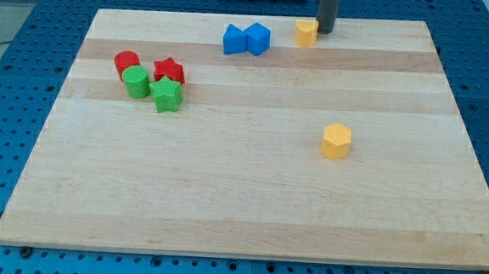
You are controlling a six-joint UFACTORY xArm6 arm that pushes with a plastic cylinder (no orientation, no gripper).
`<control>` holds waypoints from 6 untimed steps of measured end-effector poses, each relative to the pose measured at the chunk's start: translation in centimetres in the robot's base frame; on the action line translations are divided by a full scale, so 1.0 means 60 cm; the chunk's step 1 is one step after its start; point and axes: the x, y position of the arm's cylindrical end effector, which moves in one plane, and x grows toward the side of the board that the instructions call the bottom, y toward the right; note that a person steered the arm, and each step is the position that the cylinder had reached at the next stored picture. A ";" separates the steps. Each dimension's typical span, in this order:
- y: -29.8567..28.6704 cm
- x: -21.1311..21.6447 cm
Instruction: Push the yellow hexagon into the blue cube
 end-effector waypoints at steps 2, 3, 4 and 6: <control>-0.061 -0.009; 0.012 -0.025; 0.124 -0.015; 0.211 0.240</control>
